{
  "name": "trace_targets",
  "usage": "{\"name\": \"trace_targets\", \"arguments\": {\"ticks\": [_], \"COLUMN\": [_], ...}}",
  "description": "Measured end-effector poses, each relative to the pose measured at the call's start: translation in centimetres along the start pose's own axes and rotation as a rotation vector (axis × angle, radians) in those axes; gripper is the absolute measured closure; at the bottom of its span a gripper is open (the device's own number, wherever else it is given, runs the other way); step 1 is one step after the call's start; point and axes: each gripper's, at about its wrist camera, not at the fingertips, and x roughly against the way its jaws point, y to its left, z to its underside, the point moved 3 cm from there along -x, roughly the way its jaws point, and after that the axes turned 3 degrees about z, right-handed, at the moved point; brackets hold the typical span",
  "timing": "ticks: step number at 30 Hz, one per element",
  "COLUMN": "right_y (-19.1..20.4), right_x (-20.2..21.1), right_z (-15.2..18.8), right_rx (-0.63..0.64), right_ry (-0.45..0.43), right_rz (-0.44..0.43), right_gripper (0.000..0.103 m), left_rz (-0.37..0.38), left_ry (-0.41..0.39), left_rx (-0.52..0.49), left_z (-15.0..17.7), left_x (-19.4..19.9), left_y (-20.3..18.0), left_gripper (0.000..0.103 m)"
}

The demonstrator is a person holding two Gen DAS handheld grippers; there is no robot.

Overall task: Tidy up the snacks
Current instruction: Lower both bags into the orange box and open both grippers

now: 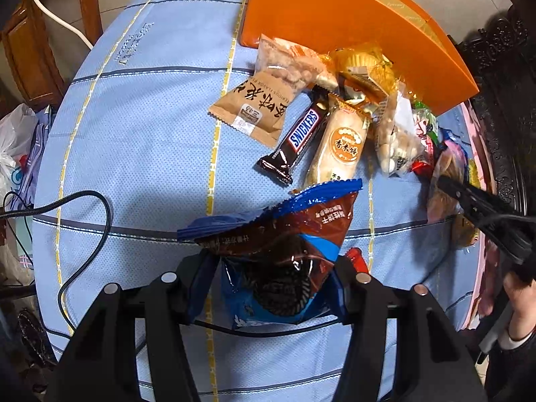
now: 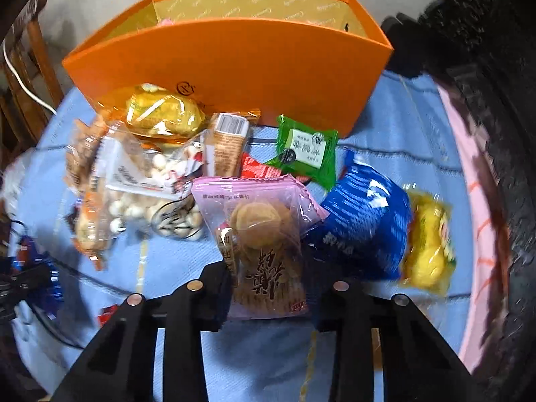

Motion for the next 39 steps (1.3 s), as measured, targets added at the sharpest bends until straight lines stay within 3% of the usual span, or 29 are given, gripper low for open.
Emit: {"name": "trace_targets", "arguments": {"ticks": [9,15,22,29,35,39], "right_y": [-0.8,-1.7,-2.5,-3.1,-3.5,-3.3], "right_x": [4.9,8.4,12.2,13.4,9.9,7.3], "right_z": [3.1,2.3,-2.8,-10.7,-16.4,-17.9], "right_rx": [-0.088,-0.135,-0.117,-0.106,-0.127,-0.134], "right_ry": [-0.038,-0.111,-0.237,-0.357,-0.363,-0.334], "right_rz": [-0.226,-0.294,-0.299,-0.275,-0.224,-0.2], "right_gripper": [0.07,0.07,0.07,0.07,0.07,0.07], "left_rz": [0.02,0.06,0.084,0.073,0.023,0.004], "left_ry": [-0.019,-0.065,-0.162,-0.271,-0.292,-0.284], "left_rx": [-0.024,-0.054,-0.106,-0.166,-0.168,-0.159], "left_z": [0.2,-1.1,-6.2,-14.4,-20.7,-23.5], "left_x": [1.2,3.1,6.7,9.8,8.5,6.9], "left_y": [-0.7,-2.5,-4.8,-7.8,-9.2,-9.8], "left_gripper": [0.048,0.048,0.048,0.048,0.048,0.048]}}
